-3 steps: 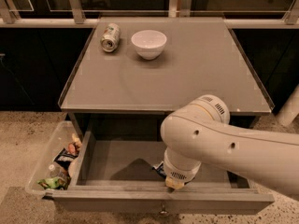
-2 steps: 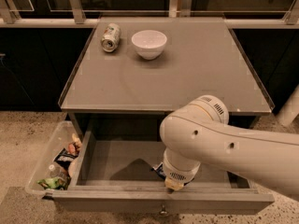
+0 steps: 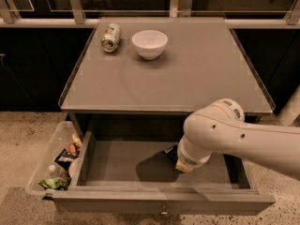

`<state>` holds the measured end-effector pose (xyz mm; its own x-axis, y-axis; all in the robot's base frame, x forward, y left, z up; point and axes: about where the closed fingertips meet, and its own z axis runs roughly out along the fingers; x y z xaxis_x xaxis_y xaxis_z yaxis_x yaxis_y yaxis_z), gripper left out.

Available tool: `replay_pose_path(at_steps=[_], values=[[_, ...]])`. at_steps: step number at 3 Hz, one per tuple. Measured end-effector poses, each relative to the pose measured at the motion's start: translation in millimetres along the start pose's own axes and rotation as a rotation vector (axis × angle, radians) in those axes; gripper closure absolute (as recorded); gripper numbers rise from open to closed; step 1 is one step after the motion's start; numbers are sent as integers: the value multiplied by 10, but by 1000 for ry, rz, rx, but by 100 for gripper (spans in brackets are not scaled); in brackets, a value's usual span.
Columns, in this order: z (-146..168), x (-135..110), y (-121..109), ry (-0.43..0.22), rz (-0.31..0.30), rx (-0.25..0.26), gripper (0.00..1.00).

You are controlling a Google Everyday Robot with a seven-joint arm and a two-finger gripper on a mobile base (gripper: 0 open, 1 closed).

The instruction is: Place rxbar blueberry into top drawer

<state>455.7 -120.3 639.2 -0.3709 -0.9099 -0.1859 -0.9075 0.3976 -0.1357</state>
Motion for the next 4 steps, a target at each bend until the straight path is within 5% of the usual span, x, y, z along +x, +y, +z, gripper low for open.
replay_pose_path(at_steps=[3, 4], values=[[239, 213, -11, 44, 51, 0, 100], [239, 213, -11, 44, 51, 1, 81]])
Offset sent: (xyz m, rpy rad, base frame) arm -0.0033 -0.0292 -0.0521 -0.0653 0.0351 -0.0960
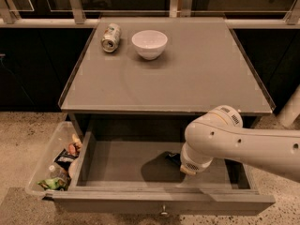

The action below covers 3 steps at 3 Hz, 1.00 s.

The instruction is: Place rxbar blueberry into top drawer

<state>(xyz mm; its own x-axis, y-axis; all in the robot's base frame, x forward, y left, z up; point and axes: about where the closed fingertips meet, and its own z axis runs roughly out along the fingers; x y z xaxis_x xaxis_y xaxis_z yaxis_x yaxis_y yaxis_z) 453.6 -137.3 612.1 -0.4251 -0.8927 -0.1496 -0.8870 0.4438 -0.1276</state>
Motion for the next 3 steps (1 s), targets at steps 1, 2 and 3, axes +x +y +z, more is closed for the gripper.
replay_pose_path(at_steps=[1, 2, 3], values=[[0, 0, 0, 0, 0, 0, 58], [0, 0, 0, 0, 0, 0, 35], [0, 0, 0, 0, 0, 0, 11]])
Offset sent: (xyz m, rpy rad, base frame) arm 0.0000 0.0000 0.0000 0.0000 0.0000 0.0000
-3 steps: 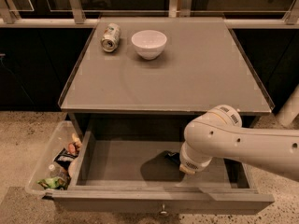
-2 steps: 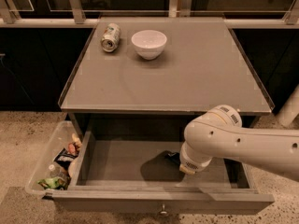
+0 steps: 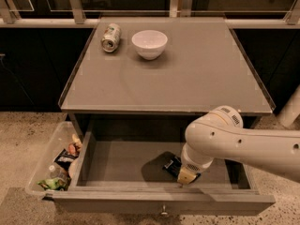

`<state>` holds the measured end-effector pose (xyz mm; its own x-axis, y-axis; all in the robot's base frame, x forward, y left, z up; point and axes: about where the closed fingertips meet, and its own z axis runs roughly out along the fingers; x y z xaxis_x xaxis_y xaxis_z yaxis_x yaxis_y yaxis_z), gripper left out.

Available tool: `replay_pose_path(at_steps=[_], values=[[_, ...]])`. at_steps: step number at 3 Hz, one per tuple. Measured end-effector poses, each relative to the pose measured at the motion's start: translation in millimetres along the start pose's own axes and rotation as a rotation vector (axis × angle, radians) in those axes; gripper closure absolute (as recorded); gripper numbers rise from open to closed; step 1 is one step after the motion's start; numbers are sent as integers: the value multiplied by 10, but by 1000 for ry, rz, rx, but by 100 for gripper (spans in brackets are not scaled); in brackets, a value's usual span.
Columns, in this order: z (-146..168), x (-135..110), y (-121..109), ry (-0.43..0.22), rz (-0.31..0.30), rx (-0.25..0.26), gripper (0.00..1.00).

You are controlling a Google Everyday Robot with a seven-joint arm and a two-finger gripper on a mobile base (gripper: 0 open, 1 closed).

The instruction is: Place rxbar blueberry into top drawer

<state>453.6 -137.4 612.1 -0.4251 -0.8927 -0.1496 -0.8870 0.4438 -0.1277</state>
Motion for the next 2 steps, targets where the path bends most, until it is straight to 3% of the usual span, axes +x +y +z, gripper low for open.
replay_pose_path(at_steps=[1, 2], values=[[0, 0, 0, 0, 0, 0, 0], [0, 0, 0, 0, 0, 0, 0]])
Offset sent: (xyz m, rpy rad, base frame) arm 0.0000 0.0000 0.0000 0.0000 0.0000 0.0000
